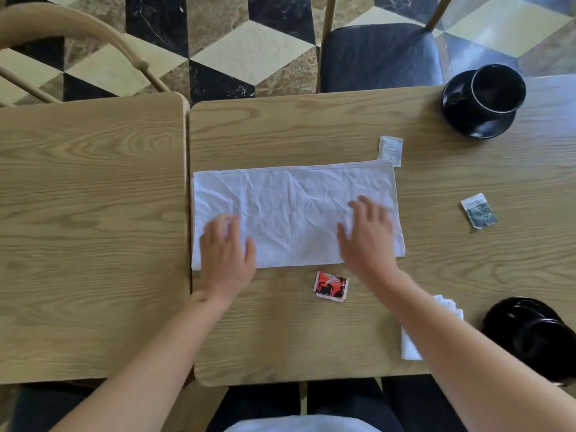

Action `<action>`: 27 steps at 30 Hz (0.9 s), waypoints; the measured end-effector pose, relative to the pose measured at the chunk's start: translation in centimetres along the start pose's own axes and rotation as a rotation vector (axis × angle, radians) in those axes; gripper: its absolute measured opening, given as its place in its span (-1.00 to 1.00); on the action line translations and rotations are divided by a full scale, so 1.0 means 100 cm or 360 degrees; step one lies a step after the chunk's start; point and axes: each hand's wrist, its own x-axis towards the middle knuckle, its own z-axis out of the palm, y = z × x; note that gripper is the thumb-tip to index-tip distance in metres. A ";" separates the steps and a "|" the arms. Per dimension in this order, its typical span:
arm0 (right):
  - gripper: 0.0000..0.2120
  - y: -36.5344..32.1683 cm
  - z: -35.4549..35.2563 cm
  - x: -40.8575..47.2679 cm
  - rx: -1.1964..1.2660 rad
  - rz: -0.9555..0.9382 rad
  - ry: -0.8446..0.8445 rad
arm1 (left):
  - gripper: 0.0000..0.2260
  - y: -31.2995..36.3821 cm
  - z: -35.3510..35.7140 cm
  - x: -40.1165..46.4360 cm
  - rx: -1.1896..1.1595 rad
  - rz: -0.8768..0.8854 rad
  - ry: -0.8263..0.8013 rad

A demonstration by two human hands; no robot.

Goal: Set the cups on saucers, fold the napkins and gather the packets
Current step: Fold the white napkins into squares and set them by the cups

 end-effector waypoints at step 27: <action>-0.36 0.065 0.040 0.031 -0.0215 -0.0276 0.0001 | -0.46 -0.067 0.052 0.034 0.0318 0.0287 -0.0058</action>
